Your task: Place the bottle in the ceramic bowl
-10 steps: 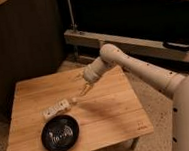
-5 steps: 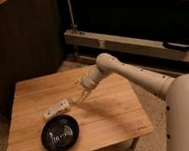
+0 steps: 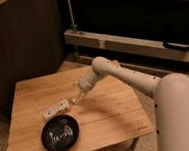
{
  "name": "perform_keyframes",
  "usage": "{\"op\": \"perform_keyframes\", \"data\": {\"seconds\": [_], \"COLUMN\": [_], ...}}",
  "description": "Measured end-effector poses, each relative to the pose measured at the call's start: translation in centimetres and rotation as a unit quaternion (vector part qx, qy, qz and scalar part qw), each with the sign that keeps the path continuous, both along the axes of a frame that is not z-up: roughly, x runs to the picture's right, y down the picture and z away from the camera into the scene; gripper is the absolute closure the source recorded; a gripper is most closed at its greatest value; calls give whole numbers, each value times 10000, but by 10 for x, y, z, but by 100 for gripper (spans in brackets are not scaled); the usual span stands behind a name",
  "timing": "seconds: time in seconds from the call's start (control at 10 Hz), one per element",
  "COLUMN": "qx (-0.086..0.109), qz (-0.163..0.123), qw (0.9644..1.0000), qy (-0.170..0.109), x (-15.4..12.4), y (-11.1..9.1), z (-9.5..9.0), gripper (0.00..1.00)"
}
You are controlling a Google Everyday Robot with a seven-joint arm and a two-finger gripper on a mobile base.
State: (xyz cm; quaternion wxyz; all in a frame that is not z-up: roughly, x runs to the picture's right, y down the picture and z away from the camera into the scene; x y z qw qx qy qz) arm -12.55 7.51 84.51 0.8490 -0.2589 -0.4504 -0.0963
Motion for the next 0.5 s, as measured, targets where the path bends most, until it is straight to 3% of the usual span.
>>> {"op": "perform_keyframes", "data": {"seconds": [0.5], "qx": [-88], "qz": [-11], "qw": [9998], "qy": [154], "x": [-2], "y": [19], "z": [23], "gripper": [35]}}
